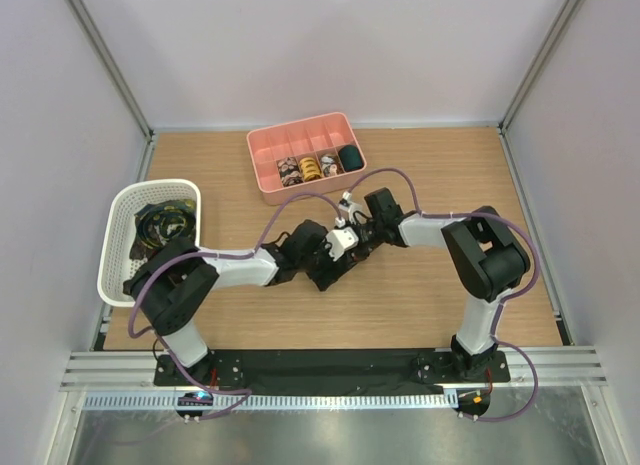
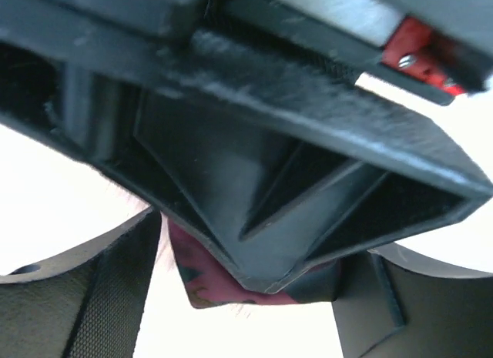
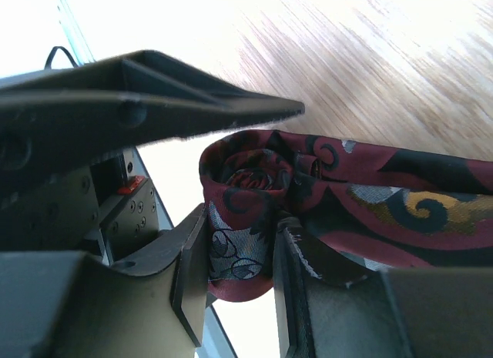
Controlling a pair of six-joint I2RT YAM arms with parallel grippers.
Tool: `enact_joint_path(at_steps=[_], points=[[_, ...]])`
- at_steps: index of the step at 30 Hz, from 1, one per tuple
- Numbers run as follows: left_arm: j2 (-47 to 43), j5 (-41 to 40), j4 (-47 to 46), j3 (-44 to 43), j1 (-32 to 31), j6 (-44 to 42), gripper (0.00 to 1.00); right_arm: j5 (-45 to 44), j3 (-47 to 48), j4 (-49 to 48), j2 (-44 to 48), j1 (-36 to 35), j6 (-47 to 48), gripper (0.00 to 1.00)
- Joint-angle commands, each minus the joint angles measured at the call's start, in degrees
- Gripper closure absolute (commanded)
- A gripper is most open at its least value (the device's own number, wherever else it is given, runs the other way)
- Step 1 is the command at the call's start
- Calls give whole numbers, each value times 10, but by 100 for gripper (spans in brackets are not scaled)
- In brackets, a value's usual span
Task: Roll the ties
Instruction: Roll the tie
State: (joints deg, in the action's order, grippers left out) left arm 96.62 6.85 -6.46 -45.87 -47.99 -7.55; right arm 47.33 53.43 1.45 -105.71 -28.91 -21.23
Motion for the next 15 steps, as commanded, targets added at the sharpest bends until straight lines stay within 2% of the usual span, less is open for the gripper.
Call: enact_joint_path(at_steps=[1, 7, 15], points=[[19, -48, 15, -19, -9, -20, 21, -22, -22, 40, -27, 3, -6, 99], [31, -117, 14, -21, -25, -24, 25, -19, -35, 34, -18, 4, -42, 99], [34, -129, 16, -25, -40, -29, 28, -19, -34, 56, 3, 4, -62, 99]])
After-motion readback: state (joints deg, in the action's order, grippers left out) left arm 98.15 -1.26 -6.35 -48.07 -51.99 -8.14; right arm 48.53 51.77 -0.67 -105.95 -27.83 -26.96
